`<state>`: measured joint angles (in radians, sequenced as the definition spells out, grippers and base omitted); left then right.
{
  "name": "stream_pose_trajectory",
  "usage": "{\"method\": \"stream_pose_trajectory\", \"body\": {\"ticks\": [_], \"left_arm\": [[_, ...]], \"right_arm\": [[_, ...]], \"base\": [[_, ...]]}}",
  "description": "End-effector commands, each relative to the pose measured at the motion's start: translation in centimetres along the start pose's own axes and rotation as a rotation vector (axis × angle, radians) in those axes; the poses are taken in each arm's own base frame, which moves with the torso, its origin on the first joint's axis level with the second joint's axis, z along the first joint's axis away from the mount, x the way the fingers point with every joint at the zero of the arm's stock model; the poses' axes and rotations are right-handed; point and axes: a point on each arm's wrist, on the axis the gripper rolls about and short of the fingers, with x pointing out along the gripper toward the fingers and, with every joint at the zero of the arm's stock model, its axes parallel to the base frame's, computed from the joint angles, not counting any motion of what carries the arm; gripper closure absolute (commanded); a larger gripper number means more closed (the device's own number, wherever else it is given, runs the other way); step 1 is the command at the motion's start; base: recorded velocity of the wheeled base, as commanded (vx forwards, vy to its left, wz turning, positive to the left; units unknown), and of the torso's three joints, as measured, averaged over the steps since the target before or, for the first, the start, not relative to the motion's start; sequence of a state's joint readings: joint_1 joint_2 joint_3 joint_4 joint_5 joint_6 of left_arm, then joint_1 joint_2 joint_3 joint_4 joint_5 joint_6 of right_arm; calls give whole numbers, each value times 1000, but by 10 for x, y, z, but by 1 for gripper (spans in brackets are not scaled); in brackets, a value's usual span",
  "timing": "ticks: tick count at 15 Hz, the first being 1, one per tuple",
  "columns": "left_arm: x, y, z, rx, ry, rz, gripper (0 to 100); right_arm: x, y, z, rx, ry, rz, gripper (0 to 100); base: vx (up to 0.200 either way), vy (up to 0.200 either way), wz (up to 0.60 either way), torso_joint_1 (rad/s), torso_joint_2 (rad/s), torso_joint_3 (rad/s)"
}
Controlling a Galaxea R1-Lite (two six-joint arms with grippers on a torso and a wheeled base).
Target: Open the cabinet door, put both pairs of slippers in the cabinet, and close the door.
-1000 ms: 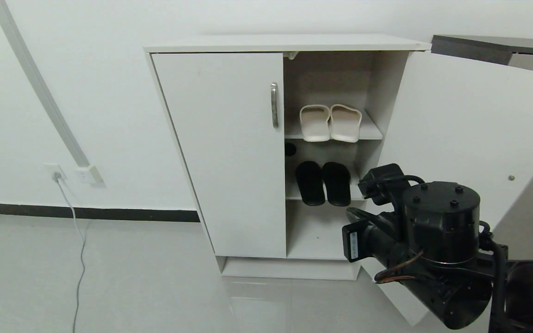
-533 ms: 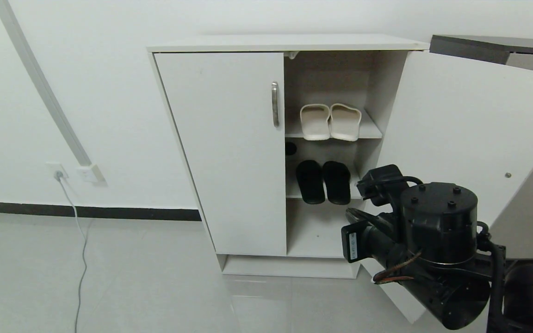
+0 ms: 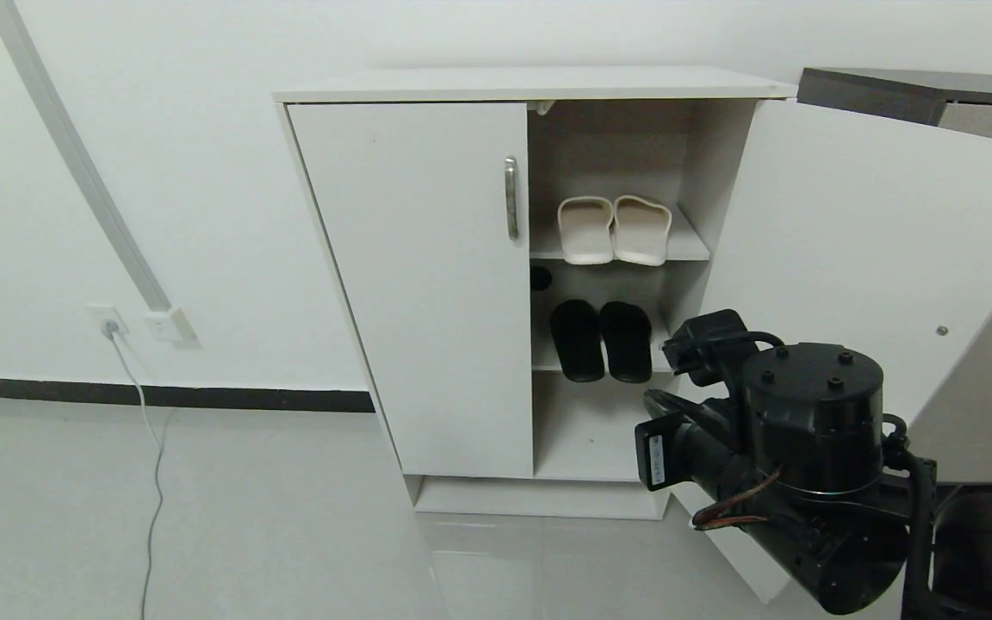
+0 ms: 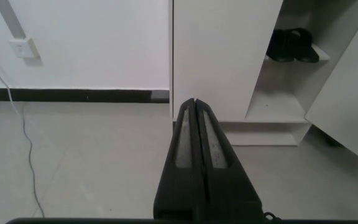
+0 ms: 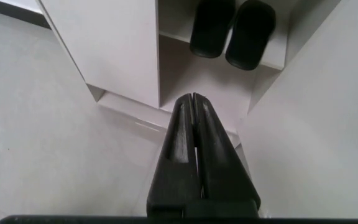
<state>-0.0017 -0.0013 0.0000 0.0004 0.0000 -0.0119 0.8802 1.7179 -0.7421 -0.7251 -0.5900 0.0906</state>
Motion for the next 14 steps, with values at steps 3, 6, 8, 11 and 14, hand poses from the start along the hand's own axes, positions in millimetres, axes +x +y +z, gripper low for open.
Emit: {"method": "stream_pose_trajectory", "body": {"ticks": [3,6,8,11,14], "left_arm": [[0,0,0,0,1,0,100],[0,0,0,0,-1,0,100],[0,0,0,0,1,0,100],[0,0,0,0,1,0,100],[0,0,0,0,1,0,100]], "right_arm": [[1,0,-2,-3,4,-2,100],[1,0,-2,-5,7,-2,100],[1,0,-3,-7,9,-3,100],[1,0,-3,-8,9,-3,100],[1,0,-3,-8,9,-4,100]], "base": [[0,0,0,15,-225,-336],[0,0,0,46,-548,-369],[0,0,0,110,-466,-354],[0,0,0,126,-455,-338],[0,0,0,152,-473,-325]]}}
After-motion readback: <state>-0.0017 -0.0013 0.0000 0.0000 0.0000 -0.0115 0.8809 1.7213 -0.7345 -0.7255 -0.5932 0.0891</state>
